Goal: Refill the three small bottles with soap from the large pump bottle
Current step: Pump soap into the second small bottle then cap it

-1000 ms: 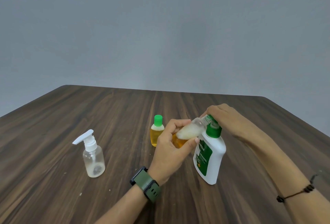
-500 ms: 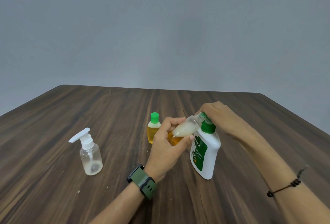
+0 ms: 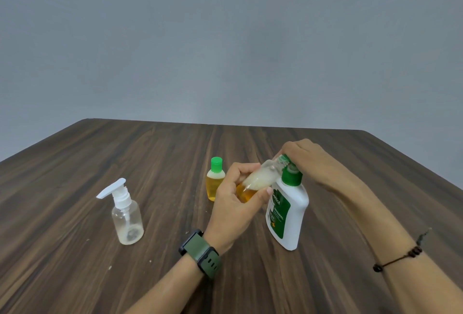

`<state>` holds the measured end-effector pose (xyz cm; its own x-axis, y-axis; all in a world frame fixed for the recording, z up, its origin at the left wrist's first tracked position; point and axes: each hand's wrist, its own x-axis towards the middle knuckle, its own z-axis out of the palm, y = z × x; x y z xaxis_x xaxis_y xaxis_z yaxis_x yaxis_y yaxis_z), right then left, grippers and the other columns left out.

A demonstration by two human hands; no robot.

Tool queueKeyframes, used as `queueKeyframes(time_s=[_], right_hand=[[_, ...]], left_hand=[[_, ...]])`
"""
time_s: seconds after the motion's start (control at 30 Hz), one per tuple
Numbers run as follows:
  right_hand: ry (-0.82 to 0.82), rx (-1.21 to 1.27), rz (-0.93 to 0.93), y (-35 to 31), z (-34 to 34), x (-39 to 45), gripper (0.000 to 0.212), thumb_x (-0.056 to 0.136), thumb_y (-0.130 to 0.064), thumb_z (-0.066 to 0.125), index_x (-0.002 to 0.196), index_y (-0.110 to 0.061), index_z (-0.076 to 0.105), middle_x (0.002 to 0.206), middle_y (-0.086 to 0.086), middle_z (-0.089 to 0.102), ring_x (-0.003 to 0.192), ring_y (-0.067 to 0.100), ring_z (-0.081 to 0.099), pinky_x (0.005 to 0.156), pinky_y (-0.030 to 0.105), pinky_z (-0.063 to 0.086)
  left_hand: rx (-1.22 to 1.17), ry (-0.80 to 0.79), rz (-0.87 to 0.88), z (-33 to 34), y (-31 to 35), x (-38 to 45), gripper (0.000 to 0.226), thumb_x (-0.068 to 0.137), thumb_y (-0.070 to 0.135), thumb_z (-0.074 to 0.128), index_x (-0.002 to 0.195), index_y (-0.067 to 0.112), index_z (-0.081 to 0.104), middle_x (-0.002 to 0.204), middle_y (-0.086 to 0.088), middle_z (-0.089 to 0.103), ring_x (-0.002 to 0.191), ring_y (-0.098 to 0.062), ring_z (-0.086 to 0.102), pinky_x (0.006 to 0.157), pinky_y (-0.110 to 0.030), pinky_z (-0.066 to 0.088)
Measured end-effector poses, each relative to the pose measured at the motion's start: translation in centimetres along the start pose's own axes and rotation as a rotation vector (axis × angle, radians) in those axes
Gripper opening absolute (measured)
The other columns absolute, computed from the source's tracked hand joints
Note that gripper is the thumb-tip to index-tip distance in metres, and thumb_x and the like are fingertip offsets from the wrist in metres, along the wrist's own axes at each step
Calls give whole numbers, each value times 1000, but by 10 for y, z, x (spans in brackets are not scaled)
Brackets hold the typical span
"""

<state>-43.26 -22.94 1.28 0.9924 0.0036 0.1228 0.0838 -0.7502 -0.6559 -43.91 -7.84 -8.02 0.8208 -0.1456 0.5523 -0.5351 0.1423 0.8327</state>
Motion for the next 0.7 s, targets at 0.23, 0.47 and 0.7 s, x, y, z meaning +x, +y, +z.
queueKeyframes(time_s=[0.23,0.47,0.7], right_hand=[[7,-60,-24,-4,-2,0,30,93,-16,34,63,-11,36,74,14,46,65,17,34,59,31,25],[-6,-105,-20,-5,0,-2,33,94,-18,34,79,4,52,97,23,60,76,23,46,67,33,33],[10,-134,-29,-12,-5,-1,35,92,-21,36,57,-16,36,64,1,43,59,16,37,57,30,26]], left_hand=[[-20,6,-2,1,4,0,34,76,21,73,104,24,54,98,23,65,91,-4,63,71,-26,56],[-9,25,2,-2,2,-3,37,72,27,73,105,23,56,99,16,66,90,-5,63,71,-22,54],[-19,15,7,-1,3,-2,36,75,16,70,107,19,55,97,22,65,90,-4,63,74,-26,56]])
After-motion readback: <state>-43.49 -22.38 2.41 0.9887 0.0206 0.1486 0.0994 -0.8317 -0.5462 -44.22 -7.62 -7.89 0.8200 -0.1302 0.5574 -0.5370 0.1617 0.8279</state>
